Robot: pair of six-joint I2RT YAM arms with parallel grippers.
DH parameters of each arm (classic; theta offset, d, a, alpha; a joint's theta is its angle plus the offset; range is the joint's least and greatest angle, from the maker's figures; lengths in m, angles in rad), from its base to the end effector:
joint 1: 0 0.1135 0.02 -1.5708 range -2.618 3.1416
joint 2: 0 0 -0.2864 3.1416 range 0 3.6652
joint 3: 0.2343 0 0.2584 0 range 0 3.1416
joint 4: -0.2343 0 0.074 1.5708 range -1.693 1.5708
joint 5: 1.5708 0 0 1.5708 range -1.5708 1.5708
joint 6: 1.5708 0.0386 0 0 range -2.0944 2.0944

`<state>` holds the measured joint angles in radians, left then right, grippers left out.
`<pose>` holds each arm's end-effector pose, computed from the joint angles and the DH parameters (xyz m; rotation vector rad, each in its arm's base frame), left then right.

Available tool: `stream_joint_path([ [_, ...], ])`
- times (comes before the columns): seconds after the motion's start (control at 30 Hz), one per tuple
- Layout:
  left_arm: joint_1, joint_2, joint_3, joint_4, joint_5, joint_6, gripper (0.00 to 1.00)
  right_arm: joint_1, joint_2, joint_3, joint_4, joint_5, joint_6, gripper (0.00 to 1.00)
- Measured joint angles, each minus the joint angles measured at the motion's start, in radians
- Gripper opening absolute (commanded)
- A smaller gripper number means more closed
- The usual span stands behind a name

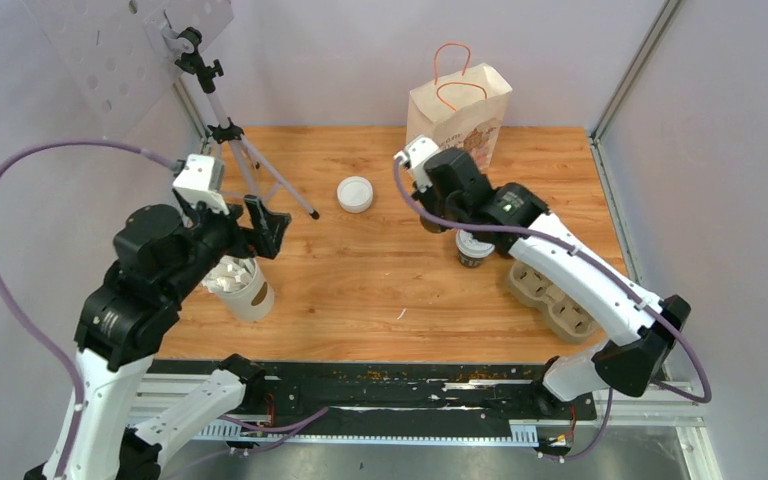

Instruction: Pack the takeout coffee

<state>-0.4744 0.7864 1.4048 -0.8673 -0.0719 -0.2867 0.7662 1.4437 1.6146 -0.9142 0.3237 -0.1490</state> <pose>0.0873 -0.0417 0.4831 0.1215 1.8406 -0.4710 0.2266 0.2010 0.4246 -0.8539 2.1010 -0.0502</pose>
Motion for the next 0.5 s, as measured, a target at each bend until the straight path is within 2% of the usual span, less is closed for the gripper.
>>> stream_joint_path([
  [0.23,0.000,-0.037,0.115,-0.079,-0.092,0.004,1.00,0.187,0.099,-0.111,0.085,-0.005,-0.046,0.00],
  [0.5,0.000,-0.063,0.112,-0.113,-0.149,0.008,1.00,0.383,0.204,-0.210,0.150,-0.045,-0.209,0.00],
])
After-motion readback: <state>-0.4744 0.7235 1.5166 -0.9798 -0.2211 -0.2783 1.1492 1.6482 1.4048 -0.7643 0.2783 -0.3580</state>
